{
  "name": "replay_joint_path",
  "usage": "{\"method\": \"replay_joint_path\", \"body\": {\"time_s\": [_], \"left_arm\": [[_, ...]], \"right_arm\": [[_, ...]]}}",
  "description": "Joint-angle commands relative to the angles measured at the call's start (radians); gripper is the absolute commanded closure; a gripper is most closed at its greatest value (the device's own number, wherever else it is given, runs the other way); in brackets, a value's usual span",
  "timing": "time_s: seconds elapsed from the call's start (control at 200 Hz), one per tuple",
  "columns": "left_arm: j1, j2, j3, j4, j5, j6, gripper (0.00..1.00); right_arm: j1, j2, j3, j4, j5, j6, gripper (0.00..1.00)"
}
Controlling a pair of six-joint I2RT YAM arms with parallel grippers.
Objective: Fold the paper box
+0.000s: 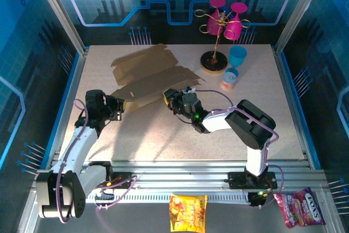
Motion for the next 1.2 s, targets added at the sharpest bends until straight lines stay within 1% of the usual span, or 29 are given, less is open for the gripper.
{"method": "replay_joint_path", "body": {"time_s": [0.0,0.13,0.22,0.34,0.45,0.475,0.48,0.5,0.55,0.585,0.645,0.67,0.775,0.86,0.885,1.041,1.126,1.196], "left_arm": [[0.005,-0.02,0.026,-0.017,0.037,-0.01,1.0],[0.004,-0.018,0.027,-0.017,0.041,-0.013,1.0],[0.004,-0.017,0.029,-0.017,0.042,-0.011,1.0],[0.006,-0.015,0.029,-0.017,0.045,-0.012,1.0],[0.006,-0.018,0.04,-0.028,0.049,-0.006,1.0],[0.006,-0.021,0.053,-0.047,0.047,0.001,1.0],[0.006,-0.021,0.056,-0.051,0.046,0.003,0.99],[0.006,-0.026,0.073,-0.071,0.041,0.016,0.92],[0.007,-0.04,0.131,-0.15,0.013,0.061,0.7],[0.006,-0.052,0.188,-0.214,-0.018,0.1,0.57],[0.006,-0.07,0.295,-0.325,-0.084,0.173,0.44],[0.006,-0.075,0.343,-0.373,-0.118,0.202,0.41],[0.006,-0.079,0.535,-0.534,-0.256,0.296,0.4],[0.006,-0.084,0.643,-0.603,-0.335,0.34,0.4],[0.005,-0.085,0.663,-0.612,-0.353,0.351,0.4],[0.006,-0.083,0.752,-0.66,-0.408,0.384,0.4],[0.006,-0.089,0.778,-0.666,-0.434,0.389,0.4],[0.006,-0.081,0.799,-0.669,-0.442,0.398,0.39]], "right_arm": [[-0.012,-0.008,0.032,-0.086,0.027,-0.024,0.75],[-0.009,0.0,0.077,-0.109,0.073,-0.028,0.77],[-0.007,0.014,0.089,-0.095,0.1,-0.024,0.81],[-0.008,0.026,0.108,-0.083,0.114,-0.02,0.9],[-0.004,-0.002,0.117,-0.121,0.137,-0.037,1.0],[-0.004,-0.015,0.119,-0.136,0.146,-0.045,1.0],[-0.003,-0.019,0.119,-0.139,0.148,-0.047,1.0],[-0.001,-0.035,0.122,-0.158,0.154,-0.054,1.0],[-0.004,-0.077,0.141,-0.226,0.163,-0.072,1.0],[-0.004,-0.115,0.16,-0.285,0.165,-0.085,1.0],[-0.006,-0.174,0.195,-0.368,0.178,-0.124,1.0],[-0.006,-0.198,0.215,-0.404,0.182,-0.143,1.0],[-0.008,-0.287,0.31,-0.562,0.197,-0.22,1.0],[-0.005,-0.352,0.388,-0.663,0.21,-0.285,1.0],[-0.004,-0.373,0.411,-0.718,0.215,-0.305,1.0],[0.017,-0.482,0.606,-0.959,0.275,-0.426,1.0],[0.028,-0.504,0.726,-1.078,0.289,-0.453,1.0],[0.034,-0.494,0.831,-1.152,0.293,-0.453,1.0]]}}
